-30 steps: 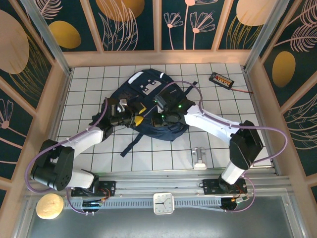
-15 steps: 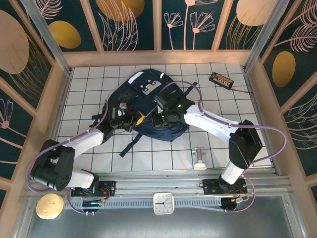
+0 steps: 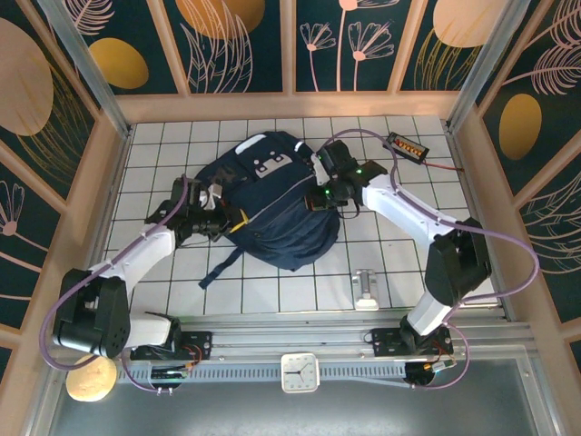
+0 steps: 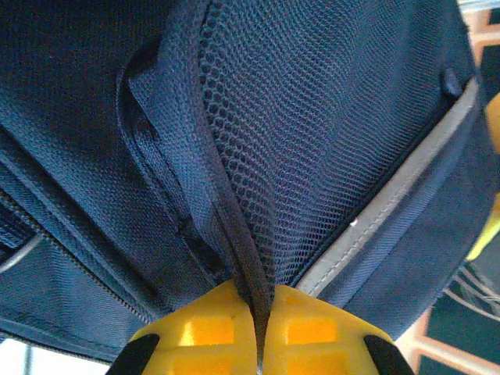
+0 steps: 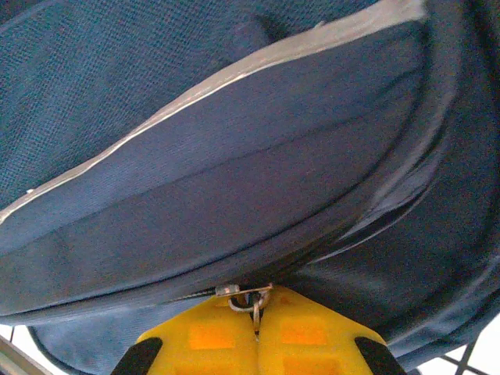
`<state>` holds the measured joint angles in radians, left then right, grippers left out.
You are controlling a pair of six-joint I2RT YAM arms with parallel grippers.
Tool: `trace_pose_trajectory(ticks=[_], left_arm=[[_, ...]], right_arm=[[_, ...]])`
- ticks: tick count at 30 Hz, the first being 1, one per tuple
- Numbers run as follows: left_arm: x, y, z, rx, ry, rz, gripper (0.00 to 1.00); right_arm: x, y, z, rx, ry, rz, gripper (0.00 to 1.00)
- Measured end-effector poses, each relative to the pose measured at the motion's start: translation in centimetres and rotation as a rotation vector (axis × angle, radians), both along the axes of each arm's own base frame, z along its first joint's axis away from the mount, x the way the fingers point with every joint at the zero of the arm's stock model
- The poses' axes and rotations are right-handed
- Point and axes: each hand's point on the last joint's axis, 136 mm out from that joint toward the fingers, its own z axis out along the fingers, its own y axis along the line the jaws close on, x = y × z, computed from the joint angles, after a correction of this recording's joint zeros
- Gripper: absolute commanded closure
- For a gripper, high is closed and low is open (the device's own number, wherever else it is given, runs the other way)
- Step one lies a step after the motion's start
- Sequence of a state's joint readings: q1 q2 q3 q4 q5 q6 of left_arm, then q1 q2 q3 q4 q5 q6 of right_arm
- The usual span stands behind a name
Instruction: Pack books, pencil case, and school supplies into a backpack
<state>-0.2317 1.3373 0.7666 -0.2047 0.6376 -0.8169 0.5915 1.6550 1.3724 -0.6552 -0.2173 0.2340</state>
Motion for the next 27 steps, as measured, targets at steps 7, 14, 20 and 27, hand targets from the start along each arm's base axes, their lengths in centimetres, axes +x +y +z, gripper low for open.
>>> trace_pose_trajectory(ticks=[7, 14, 20, 27], left_arm=[[3.2, 3.3, -0.1, 0.115, 0.005, -0.017, 0.74], [6.9, 6.8, 0.8, 0.205, -0.044, 0.04, 0.28], [3.3, 7.4, 1.2, 0.14, -0.02, 0.105, 0.01], [-0.8, 6.0, -2.7, -0.061, 0.175, 0.208, 0.01]], right_arm=[[-0.5, 2.2, -0.2, 0.08, 0.021, 0.026, 1.0], [-3.8, 7.7, -1.2, 0.165, 0.089, 0.03, 1.0], [-4.2, 11.0, -1.8, 0.223, 0.169, 0.024, 1.0], [-3.3, 12.5, -0.5, 0.258, 0.164, 0.034, 1.0]])
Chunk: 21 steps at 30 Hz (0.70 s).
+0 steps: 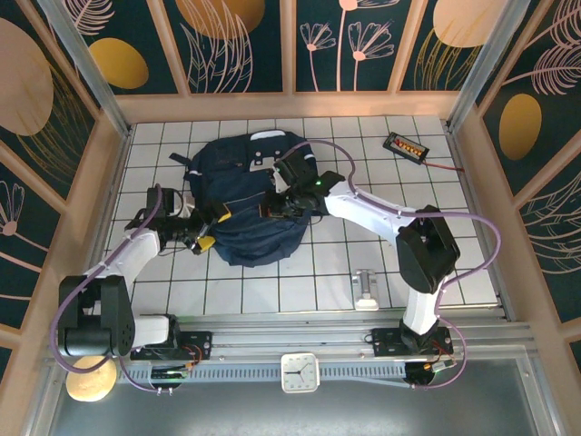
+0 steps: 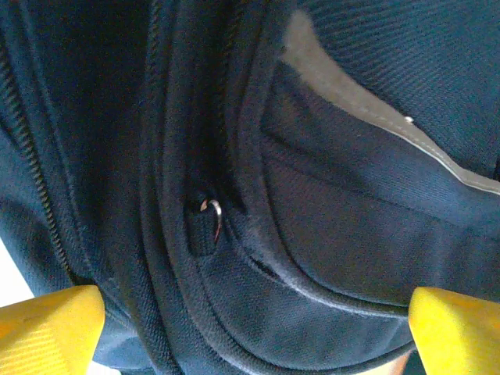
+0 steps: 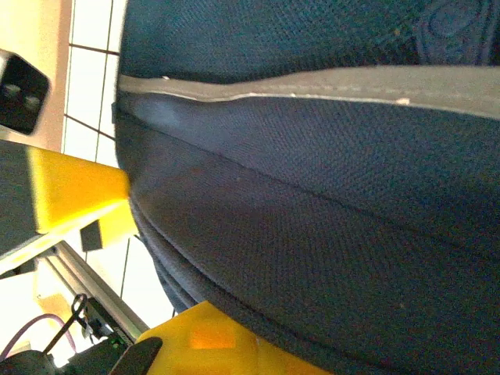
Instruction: Pack books, pencil case, and school supplies into a backpack
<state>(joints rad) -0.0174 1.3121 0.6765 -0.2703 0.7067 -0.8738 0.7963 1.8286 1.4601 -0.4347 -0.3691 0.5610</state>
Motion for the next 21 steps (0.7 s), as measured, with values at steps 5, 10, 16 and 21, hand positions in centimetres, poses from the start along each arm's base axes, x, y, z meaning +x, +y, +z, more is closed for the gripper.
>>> trace_pose_trajectory(ticks=[5, 10, 16, 21], left_arm=[[1.1, -0.5, 0.7, -0.073, 0.008, 0.041, 0.01], [1.6, -0.6, 0.9, -0.095, 0.012, 0.062, 0.21], [1.7, -0.1, -0.4, -0.103, 0.017, 0.128, 1.0], [2.0, 0.3, -0.4, -0.06, -0.004, 0.114, 1.0]], right_arm=[[-0.1, 0.2, 0.0, -0.004, 0.003, 0.003, 1.0], [-0.1, 0.5, 0.0, -0.007, 0.005, 0.005, 1.0], [-0.2, 0.9, -0.7, -0.039, 0.012, 0.015, 1.0], [-0.5, -0.7, -2.1, -0.158, -0.021, 0.044, 1.0]])
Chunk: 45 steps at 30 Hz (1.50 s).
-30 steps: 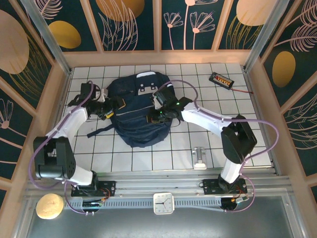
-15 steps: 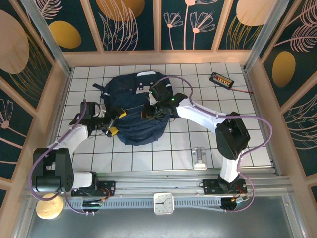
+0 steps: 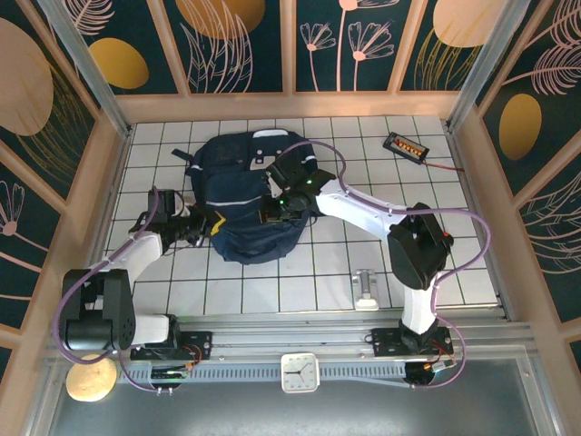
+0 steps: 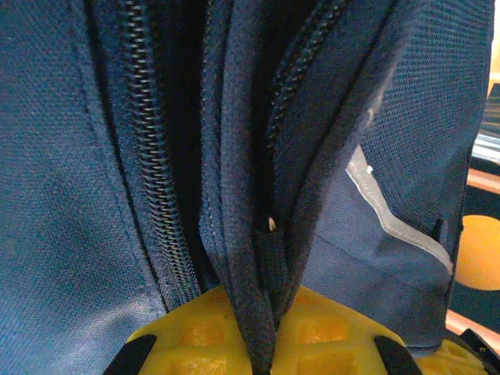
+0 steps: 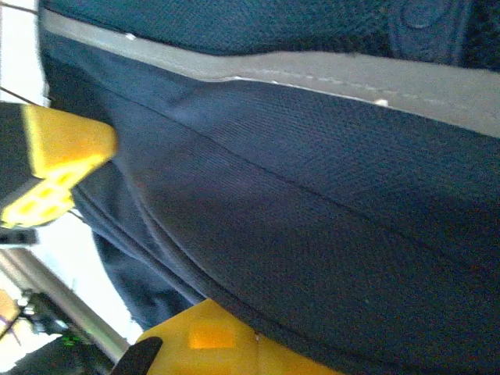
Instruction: Pack books, pencil case, and school supplies into a backpack
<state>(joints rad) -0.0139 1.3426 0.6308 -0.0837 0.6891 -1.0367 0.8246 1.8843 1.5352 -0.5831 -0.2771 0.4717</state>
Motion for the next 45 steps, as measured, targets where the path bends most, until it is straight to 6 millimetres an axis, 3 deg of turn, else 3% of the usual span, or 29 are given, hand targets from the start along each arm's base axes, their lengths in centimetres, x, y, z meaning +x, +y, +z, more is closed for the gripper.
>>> trace_pose_trajectory(ticks=[5, 10, 14, 21, 28, 34, 35, 37, 39, 40, 42, 45], left_arm=[[0.2, 0.5, 0.5, 0.083, -0.026, -0.044, 1.0], [0.2, 0.8, 1.2, 0.161, -0.061, -0.109, 1.0], [0.2, 0.8, 1.7, 0.218, -0.1, -0.17, 1.0], [-0.4, 1.7, 1.5, 0.332, -0.111, -0.253, 1.0], [0.0, 2.3, 2.0, 0.42, -0.151, -0.302, 1.0], [-0.8, 5.1, 0.1, 0.534, -0.065, -0.284, 1.0], [-0.8, 5.2, 0.1, 0.538, -0.06, -0.286, 0.95], [-0.8, 5.2, 0.2, 0.541, -0.061, -0.286, 0.47], [-0.8, 5.3, 0.2, 0.548, -0.055, -0.281, 0.1], [-0.9, 5.5, 0.1, 0.552, -0.044, -0.275, 0.01], [-1.0, 5.6, 0.1, 0.552, -0.032, -0.258, 0.01], [-1.4, 5.5, 1.0, 0.526, -0.042, -0.198, 0.01]], right_arm=[[0.9, -3.0, -0.8, -0.106, -0.049, 0.023, 1.0], [3.7, -7.0, 0.0, -0.124, -0.097, 0.027, 1.0], [4.0, -7.4, 0.1, -0.124, -0.168, 0.162, 1.0], [4.4, -7.9, -1.9, -0.183, -0.39, 0.52, 1.0], [8.5, -8.7, -0.3, -0.217, -0.626, 0.742, 1.0], [15.7, -13.6, 1.8, -0.417, -0.852, 0.725, 1.0], [16.4, -13.8, 2.4, -0.429, -0.873, 0.721, 1.0], [17.2, -13.2, 3.5, -0.429, -0.917, 0.721, 1.0], [16.9, -12.1, 4.2, -0.402, -0.937, 0.734, 1.0], [16.5, -11.3, 4.3, -0.378, -0.941, 0.744, 1.0], [15.4, -9.9, 4.2, -0.328, -0.934, 0.76, 0.96], [12.0, -7.8, 2.6, -0.258, -0.894, 0.804, 0.57]])
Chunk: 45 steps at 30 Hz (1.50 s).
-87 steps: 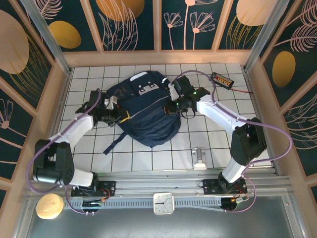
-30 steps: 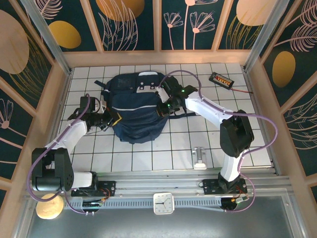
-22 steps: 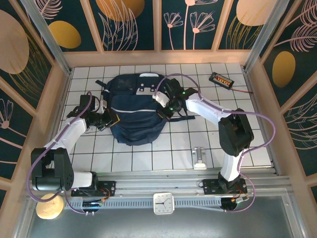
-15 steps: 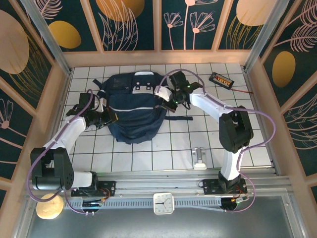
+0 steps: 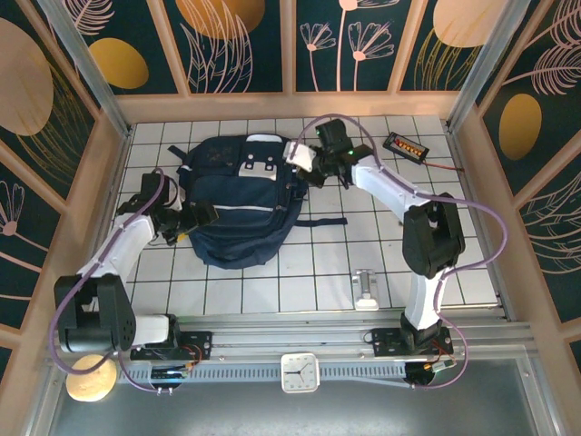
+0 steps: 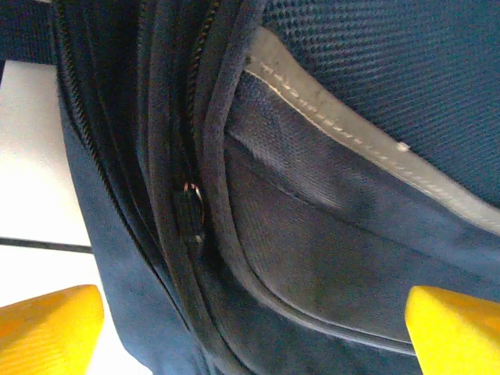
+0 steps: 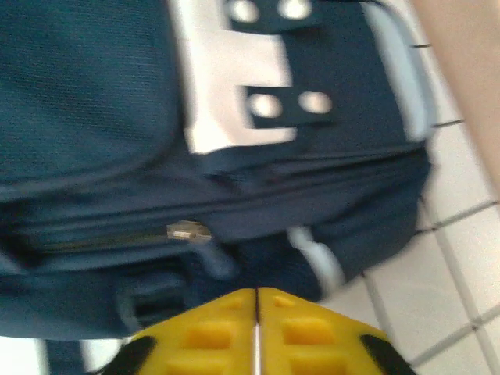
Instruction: Pack books, pencil case, and school supplies into a backpack
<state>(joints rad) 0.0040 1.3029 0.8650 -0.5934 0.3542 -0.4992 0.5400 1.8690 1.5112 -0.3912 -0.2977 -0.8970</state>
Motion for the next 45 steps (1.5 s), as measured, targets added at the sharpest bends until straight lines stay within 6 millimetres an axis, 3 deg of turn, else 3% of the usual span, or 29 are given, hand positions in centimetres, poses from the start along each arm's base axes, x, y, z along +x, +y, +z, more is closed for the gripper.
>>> trace_pose_trajectory(ticks=[2, 4, 7, 17, 22, 28, 36, 45], left_arm=[[-0.1, -0.2, 1.5, -0.036, -0.044, 0.042, 0.01], [0.0, -0.6, 3.1, -0.093, -0.094, 0.081, 0.01], [-0.2, -1.4, 4.2, -0.185, -0.13, 0.129, 0.01], [-2.6, -4.8, 0.7, -0.385, -0.034, 0.203, 0.01], [-3.2, -6.7, -0.2, -0.436, -0.001, 0.204, 0.01], [-3.1, -6.6, -0.8, -0.443, 0.01, 0.231, 0.01], [-3.1, -6.4, -1.1, -0.424, 0.025, 0.237, 0.01], [-2.7, -5.6, -1.2, -0.399, 0.058, 0.242, 0.01]], right_arm=[[-3.2, 1.1, -1.6, 0.002, 0.048, 0.042, 0.46], [-6.7, 1.9, -3.2, 0.01, 0.098, 0.083, 0.44], [-9.1, 2.0, -4.6, 0.027, 0.151, 0.103, 0.44], [-7.1, 2.9, -3.1, 0.136, 0.104, 0.06, 0.42], [-7.3, 3.4, -3.7, 0.155, 0.137, 0.069, 0.43], [-7.0, 3.0, -5.3, 0.161, 0.193, 0.065, 0.44], [-5.3, 0.9, -5.5, 0.173, 0.202, 0.012, 0.47], [-6.4, 2.0, -6.7, 0.162, 0.235, 0.051, 0.5]])
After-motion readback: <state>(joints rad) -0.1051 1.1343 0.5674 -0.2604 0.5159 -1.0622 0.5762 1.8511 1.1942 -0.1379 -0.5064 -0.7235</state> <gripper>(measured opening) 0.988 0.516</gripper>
